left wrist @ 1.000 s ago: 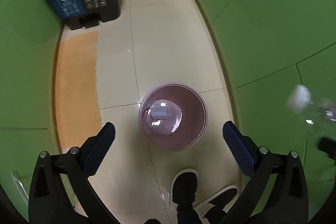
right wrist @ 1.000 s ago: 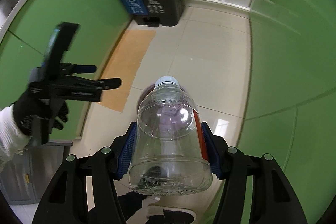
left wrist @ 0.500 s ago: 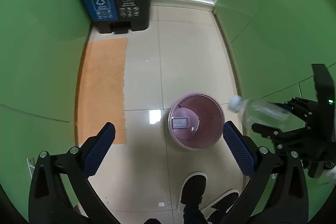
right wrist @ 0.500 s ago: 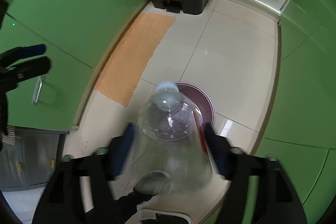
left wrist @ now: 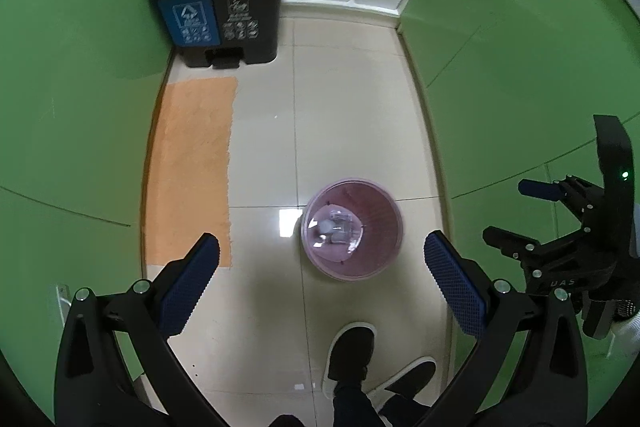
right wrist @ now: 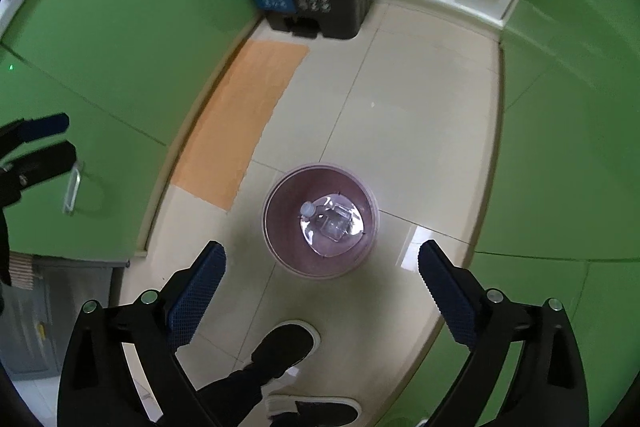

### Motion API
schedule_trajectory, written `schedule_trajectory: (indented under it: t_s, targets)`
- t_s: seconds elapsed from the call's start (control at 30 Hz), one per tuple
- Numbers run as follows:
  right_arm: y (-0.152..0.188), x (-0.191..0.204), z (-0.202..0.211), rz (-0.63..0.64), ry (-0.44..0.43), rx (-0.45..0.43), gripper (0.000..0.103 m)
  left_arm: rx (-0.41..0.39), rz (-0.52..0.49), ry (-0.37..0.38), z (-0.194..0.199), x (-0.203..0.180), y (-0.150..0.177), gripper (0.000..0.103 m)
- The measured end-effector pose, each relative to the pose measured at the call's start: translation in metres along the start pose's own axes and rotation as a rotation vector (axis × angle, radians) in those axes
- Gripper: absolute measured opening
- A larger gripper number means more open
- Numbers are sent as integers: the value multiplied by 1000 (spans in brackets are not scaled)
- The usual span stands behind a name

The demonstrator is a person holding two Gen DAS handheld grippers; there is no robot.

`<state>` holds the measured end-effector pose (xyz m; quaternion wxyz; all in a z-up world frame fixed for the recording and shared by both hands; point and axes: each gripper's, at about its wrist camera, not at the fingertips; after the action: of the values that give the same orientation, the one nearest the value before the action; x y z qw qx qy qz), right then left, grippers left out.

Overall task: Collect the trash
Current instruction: 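Open the left tool to drop the tray while the right tool drops the bottle, then move both tools back over the counter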

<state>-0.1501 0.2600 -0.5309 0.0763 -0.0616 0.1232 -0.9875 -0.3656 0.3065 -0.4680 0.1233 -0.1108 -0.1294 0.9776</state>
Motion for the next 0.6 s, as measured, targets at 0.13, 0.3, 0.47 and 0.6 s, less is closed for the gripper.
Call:
schedule_trajectory:
  t_s: [0.13, 0.3, 0.47, 0.6]
  targets:
    - [3, -4, 63, -43, 16, -43, 93, -22, -41, 1, 41, -29, -7, 100]
    - [9, -6, 158, -94, 51, -109, 94, -51, -86, 31, 108, -68, -18, 100]
    - [23, -9, 260, -149, 98, -180, 94, -102, -134, 80, 188, -117, -28, 100]
    - [41, -13, 340, -206, 151, -247, 95, -140, -214, 148, 248, -166, -36, 100]
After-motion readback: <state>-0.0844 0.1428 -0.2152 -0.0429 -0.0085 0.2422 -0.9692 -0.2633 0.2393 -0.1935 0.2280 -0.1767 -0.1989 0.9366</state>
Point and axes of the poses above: each gripper's, at about its wrist camera, not at the fingertips, and z roughly against the way its jaws point, x to its left, y to its underside, and after that the axes turned 9 degrees about z, right-handed
